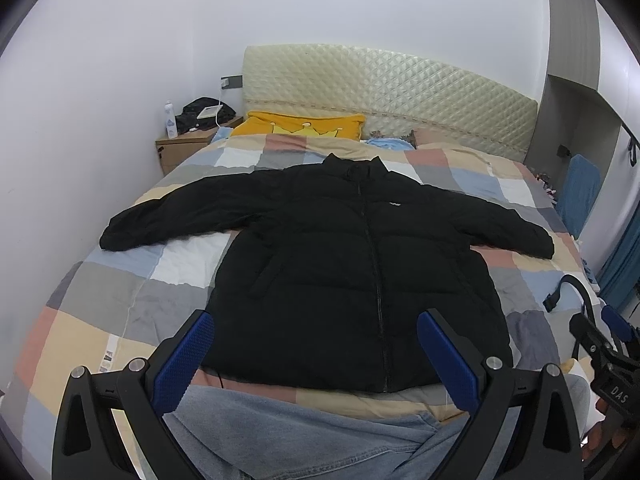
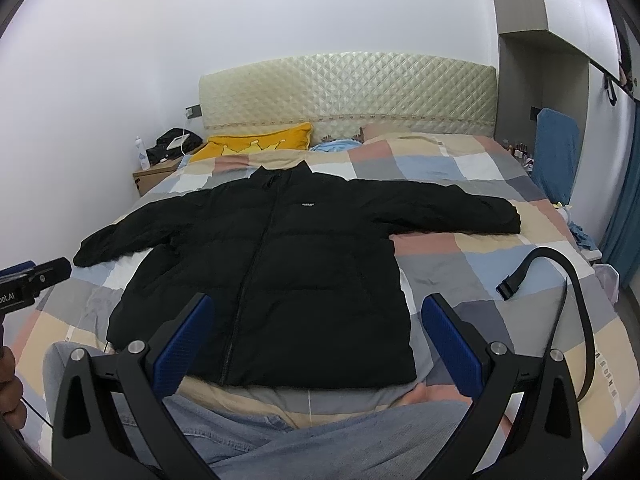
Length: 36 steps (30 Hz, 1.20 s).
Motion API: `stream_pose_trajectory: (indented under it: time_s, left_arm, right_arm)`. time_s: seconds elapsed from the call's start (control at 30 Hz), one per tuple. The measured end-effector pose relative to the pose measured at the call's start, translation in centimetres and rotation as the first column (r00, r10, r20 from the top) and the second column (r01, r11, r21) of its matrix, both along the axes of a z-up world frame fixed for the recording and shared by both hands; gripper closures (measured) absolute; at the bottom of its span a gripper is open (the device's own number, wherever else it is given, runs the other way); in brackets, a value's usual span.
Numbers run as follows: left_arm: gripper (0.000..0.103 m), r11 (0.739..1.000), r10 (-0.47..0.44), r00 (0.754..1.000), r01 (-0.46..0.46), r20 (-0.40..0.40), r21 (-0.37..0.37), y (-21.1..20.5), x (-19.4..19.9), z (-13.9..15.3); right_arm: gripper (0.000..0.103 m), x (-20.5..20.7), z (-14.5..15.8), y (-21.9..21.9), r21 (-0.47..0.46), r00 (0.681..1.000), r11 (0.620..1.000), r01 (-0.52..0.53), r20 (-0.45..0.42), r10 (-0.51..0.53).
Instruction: Fold large clothes
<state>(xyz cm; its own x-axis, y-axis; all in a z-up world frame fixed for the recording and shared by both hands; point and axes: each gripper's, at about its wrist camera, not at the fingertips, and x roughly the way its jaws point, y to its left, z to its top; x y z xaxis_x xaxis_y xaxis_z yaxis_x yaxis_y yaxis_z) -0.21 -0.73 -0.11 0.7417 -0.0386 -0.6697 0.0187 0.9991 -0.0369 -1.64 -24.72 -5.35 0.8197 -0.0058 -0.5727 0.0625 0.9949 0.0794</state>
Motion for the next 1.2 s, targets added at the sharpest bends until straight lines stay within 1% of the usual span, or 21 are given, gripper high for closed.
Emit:
stream_pose_trajectory:
  time_s: [0.17,0.27,0.37,0.47,0.53,0.77,0.9,1.07,1.2]
  left_arm:
    - [0.0,1.0,-0.001,1.0,0.001,0.0,-0.02,0.2,0.7,0.0]
    - [0.0,1.0,-0.006,1.0,0.006,-0.002,0.008,0.0,1.9,-0.4]
    - [0.0,1.0,-0.022,1.0,0.023,-0.012,0.011,-0.2,3.3,-0.5]
    - [0.0,1.0,-0.016,1.0,0.016,0.011,0.027,-0.3,4.4,0.1]
    - [0.0,0.999,-0.019,1.0,0.018,0.025,0.043,-0.6,4.9,0.5]
    - [0.0,0.999,-0.044,0.998,0.043,0.047,0.031,-1.1,6.6,1.5]
    - [0.0,0.998,-0.06,0.997,0.059,0.042,0.01,-1.5,8.2,1.4]
    - [0.0,0.996,-0.085,0.996,0.084,0.043,0.023,-2.5,10.9,0.6]
    - [0.0,0.993,-0.117,0.991,0.115,0.057,0.038,-3.3,13.7,-0.7]
  right_arm:
    - [0.0,0.4,-0.1,-0.1,-0.002,1.0,1.0,0.0,-0.011,0.0]
    - [0.0,0.8,0.0,-0.2,-0.009,1.0,1.0,-0.006,-0.004,0.006]
    - [0.0,1.7,0.1,-0.3,-0.038,1.0,0.999,-0.005,-0.011,0.005]
    - [0.0,3.2,0.8,-0.7,-0.067,1.0,0.998,0.0,0.001,0.0]
    - [0.0,3.9,1.2,-1.0,-0.067,1.0,0.998,0.002,0.007,-0.002]
    - [0.0,6.2,1.2,-2.1,-0.058,1.0,0.998,0.027,0.0,-0.028]
    - [0.0,7.3,0.6,-3.5,-0.03,0.999,0.999,0.04,-0.016,-0.04]
    - [0.0,9.2,-0.2,-5.8,-0.042,0.996,0.996,0.085,-0.011,-0.086]
    - [0.0,11.3,-1.0,-8.2,-0.045,0.993,0.992,0.116,0.002,-0.116]
